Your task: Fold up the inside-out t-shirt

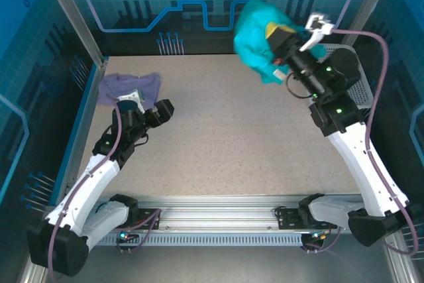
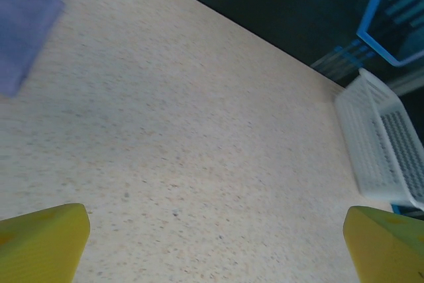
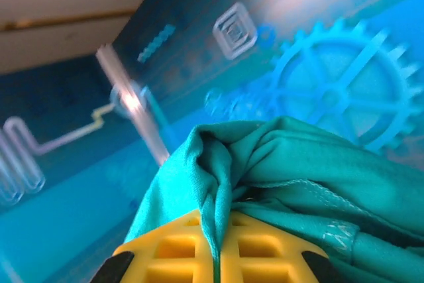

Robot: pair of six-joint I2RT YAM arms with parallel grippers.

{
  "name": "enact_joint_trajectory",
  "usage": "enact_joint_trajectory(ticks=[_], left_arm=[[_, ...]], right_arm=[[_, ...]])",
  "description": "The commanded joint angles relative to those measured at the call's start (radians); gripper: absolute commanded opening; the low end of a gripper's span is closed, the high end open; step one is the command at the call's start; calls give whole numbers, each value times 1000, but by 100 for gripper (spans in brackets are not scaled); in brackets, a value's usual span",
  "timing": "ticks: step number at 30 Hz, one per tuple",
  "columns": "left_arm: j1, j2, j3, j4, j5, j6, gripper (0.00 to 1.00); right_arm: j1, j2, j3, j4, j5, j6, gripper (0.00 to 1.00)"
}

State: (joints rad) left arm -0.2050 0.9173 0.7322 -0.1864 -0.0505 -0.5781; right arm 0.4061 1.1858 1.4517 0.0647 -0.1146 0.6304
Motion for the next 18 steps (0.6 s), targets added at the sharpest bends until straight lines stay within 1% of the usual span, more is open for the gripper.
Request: enact_joint_trajectory(ticks=[1,3,5,6,7,8,9,11,12,14,16,18], left_arm=[[27,-39,19,-84,-128,-7,99],[44,-47,0,-81,-146,-16,99],[58,-32,-21,-59,-153,-24,99],[62,-13,-30,-38,-149,-31,99],[63,11,-33,-12,-141,-31,99],[62,54,-32,31,-118,-25,99],[61,114,-16,62,-87,-19,99],[51,265,59,78,-32,22,99],[45,361,121,58,-10,52,99],[41,532,241,13,-7,91,97],[44,685,340,3,-19,125,96],[56,838,463,-25,-11,146,93]], right_arm=[[81,73,-65,-171,-36,-24,0],[104,108,-149,-177,-30,9,0],[106,156,-232,-181,-21,37,0],[105,192,-264,-209,3,26,7],[102,231,-270,-264,34,3,16],[92,286,-258,-339,62,-30,40],[74,341,-237,-411,68,-63,55],[48,401,-222,-479,80,-114,64],[39,409,-232,-481,84,-124,69],[37,399,-252,-461,78,-138,77],[44,384,-262,-450,79,-147,80],[55,374,-269,-449,95,-153,80]])
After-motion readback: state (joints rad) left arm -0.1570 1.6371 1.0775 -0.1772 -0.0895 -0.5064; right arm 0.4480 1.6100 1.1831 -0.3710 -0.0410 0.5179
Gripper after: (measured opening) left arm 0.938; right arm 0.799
